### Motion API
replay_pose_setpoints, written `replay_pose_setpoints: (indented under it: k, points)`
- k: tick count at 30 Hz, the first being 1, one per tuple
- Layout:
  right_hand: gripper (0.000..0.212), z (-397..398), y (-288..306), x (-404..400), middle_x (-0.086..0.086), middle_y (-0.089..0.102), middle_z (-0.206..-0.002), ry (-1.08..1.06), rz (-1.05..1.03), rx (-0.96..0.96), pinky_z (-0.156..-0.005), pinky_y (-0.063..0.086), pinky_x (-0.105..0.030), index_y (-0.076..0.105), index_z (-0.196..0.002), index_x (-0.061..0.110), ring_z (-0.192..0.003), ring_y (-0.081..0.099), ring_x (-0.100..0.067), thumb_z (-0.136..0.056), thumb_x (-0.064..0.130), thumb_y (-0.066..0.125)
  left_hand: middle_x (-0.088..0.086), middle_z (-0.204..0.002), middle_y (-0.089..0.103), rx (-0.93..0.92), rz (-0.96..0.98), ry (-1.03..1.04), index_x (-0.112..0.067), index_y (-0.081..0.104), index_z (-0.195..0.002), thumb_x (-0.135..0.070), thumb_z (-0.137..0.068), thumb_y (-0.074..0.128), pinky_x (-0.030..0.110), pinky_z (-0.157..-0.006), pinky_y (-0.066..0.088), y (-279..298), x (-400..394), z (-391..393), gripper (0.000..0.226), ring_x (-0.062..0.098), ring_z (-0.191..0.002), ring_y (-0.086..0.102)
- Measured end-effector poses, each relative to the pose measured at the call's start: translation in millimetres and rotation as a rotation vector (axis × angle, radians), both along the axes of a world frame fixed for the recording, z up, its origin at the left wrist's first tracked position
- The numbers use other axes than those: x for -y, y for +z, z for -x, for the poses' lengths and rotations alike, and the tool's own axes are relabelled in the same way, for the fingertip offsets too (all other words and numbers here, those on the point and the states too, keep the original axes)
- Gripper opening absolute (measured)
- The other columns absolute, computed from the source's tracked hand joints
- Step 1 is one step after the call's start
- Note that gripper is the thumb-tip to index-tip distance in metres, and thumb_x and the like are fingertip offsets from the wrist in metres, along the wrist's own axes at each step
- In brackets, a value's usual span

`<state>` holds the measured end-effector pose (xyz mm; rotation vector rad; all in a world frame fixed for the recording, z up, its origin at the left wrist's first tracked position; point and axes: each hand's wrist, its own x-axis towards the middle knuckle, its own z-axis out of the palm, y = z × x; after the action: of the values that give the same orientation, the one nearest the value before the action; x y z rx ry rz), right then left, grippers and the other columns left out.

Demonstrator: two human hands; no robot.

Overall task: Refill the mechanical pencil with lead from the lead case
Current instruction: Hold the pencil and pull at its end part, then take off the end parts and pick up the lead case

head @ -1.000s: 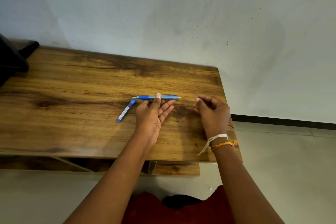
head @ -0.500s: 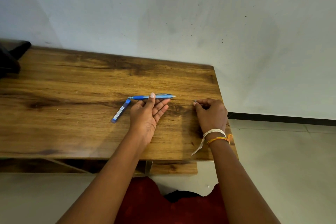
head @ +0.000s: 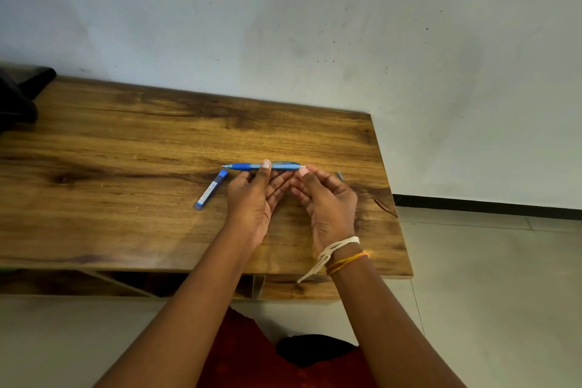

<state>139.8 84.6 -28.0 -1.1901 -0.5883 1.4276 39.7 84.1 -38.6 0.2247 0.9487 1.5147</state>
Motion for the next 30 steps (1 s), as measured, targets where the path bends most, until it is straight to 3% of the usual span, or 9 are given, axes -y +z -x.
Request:
replay_pose_setpoints:
  k: [9, 14, 21, 23, 26, 27, 30]
  points:
    - [0.003, 2.4, -2.1, -5.1, -0.017, 0.073, -0.081, -0.012, -0.050, 0.049, -0.059, 0.058, -0.024, 0.071, -0.086, 0.003, -0.068, 0.072, -0.020, -0.083, 0.003, 0.070, 0.012, -0.077, 0.075, 0.018, -0.004, 0.003, 0.001, 0.057, -0.098, -0.013, -0.096, 0.051, 0.026, -0.069, 0.060, -1.9, -0.1, 4.2, 0.015, 0.020, -0.077, 0.074]
    - [0.006, 2.2, -1.9, -2.6, -0.019, 0.073, -0.083, 0.005, -0.073, 0.034, -0.062, 0.059, -0.024, 0.066, -0.093, -0.001, -0.070, 0.073, -0.021, -0.087, 0.002, 0.065, 0.010, -0.079, 0.075, 0.014, 0.003, 0.008, -0.002, 0.058, -0.099, -0.014, -0.095, 0.053, 0.025, -0.070, 0.059, -3.8, -0.6, 4.9, 0.013, 0.018, -0.079, 0.074]
    - [0.001, -4.7, 2.6, -3.5, -0.019, 0.073, -0.086, 0.076, -0.070, 0.039, -0.066, 0.061, -0.029, 0.055, -0.095, 0.006, -0.073, 0.074, -0.023, -0.095, 0.005, 0.054, 0.010, -0.079, 0.075, 0.033, 0.032, 0.021, -0.002, 0.057, -0.097, -0.013, -0.095, 0.054, 0.026, -0.070, 0.060, -5.5, -2.9, 4.0, 0.011, 0.017, -0.079, 0.074]
    - [0.004, -11.4, 3.5, -5.2, -0.016, 0.074, -0.089, 0.105, -0.049, 0.205, -0.063, 0.060, -0.028, 0.056, -0.093, 0.011, -0.073, 0.074, -0.021, -0.095, 0.008, 0.055, 0.013, -0.083, 0.074, 0.019, 0.040, 0.017, -0.001, 0.056, -0.100, -0.014, -0.095, 0.054, 0.027, -0.069, 0.060, -5.5, -2.7, 3.3, 0.014, 0.020, -0.081, 0.074]
    - [0.005, -35.8, -0.7, -10.3, -0.002, 0.074, -0.086, 0.144, -0.054, 0.870, -0.069, 0.059, -0.031, 0.064, -0.085, 0.023, -0.074, 0.072, -0.017, -0.089, 0.020, 0.064, 0.017, -0.090, 0.072, -0.015, 0.041, 0.008, -0.001, 0.055, -0.099, -0.016, -0.094, 0.055, 0.028, -0.069, 0.060, -5.3, -3.1, 1.8, 0.015, 0.022, -0.083, 0.074]
    - [0.003, -45.8, -1.2, -11.3, 0.001, 0.073, -0.084, 0.152, -0.041, 1.001, -0.072, 0.058, -0.031, 0.067, -0.084, 0.025, -0.075, 0.070, -0.015, -0.087, 0.024, 0.067, 0.018, -0.091, 0.072, -0.021, 0.041, 0.006, -0.001, 0.056, -0.098, -0.016, -0.094, 0.055, 0.028, -0.070, 0.060, -5.3, -3.1, 1.4, 0.015, 0.022, -0.083, 0.074]
    - [0.005, -71.8, 0.5, -14.7, 0.007, 0.071, -0.081, 0.200, 0.027, 1.045, -0.063, 0.049, -0.020, 0.071, -0.078, 0.028, -0.076, 0.064, -0.006, -0.082, 0.026, 0.072, 0.019, -0.094, 0.070, -0.047, 0.033, 0.002, -0.001, 0.056, -0.095, -0.016, -0.094, 0.055, 0.028, -0.071, 0.059, -5.8, -3.2, 0.6, 0.015, 0.022, -0.084, 0.074]
